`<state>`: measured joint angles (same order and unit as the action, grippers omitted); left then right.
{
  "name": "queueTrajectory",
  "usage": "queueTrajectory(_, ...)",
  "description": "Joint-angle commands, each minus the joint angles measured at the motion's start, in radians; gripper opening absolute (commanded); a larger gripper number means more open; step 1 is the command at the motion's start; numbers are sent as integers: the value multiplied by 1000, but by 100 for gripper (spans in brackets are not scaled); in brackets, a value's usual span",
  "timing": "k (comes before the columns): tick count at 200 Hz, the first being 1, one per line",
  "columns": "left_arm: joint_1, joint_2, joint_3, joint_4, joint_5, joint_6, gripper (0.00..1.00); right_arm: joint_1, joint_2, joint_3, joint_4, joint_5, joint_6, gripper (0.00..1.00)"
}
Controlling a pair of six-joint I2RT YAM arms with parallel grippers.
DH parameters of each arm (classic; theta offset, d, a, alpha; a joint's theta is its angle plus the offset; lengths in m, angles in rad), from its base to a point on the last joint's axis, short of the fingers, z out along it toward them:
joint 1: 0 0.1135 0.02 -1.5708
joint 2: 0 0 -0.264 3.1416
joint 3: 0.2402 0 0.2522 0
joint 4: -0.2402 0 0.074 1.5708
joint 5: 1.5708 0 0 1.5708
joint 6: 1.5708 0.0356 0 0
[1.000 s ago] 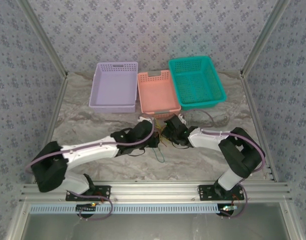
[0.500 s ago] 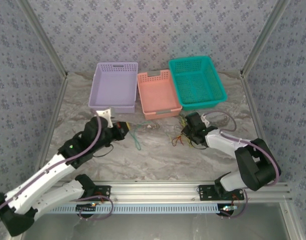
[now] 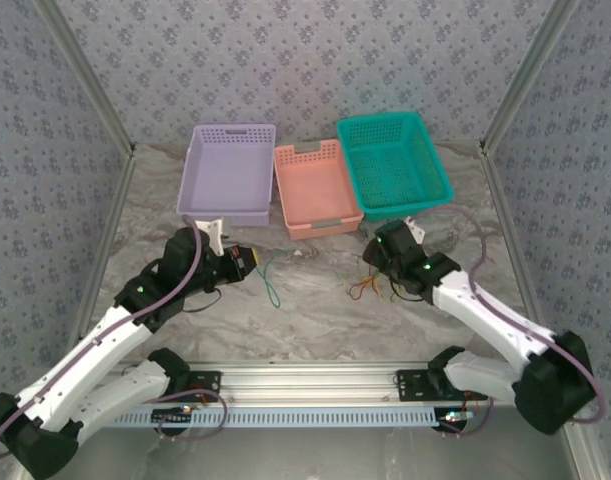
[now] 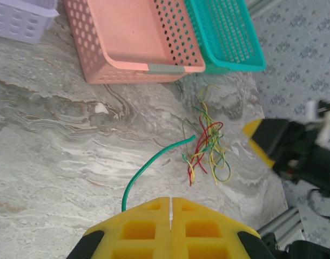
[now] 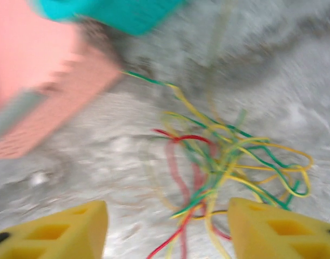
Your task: Untangle the cables
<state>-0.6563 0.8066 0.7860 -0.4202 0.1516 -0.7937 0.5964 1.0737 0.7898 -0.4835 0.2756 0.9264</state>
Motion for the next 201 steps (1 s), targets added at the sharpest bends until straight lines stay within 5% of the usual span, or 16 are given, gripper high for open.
queueTrajectory(1,4,13,1,86,80,34,0,77,-78,84,-98,29,-18,70)
queueTrajectory(39,0,43,-21,162,123,27,0,203,-26,94,157,-121,138,76)
queueTrajectory(109,-5,36,-44,188,134,13,0,322,175,132,433,-96,386,74)
queueTrajectory(163,-16,38,-53,210,139,5,0,351,250,154,468,-81,454,45)
queueTrajectory(187,-28,40,-53,221,140,2,0,348,262,156,456,-56,469,23)
queueTrajectory(194,-34,40,-51,223,140,3,0,345,260,156,451,-44,469,6)
queueTrajectory(201,-43,41,-51,226,143,6,0,340,258,164,436,-36,469,0)
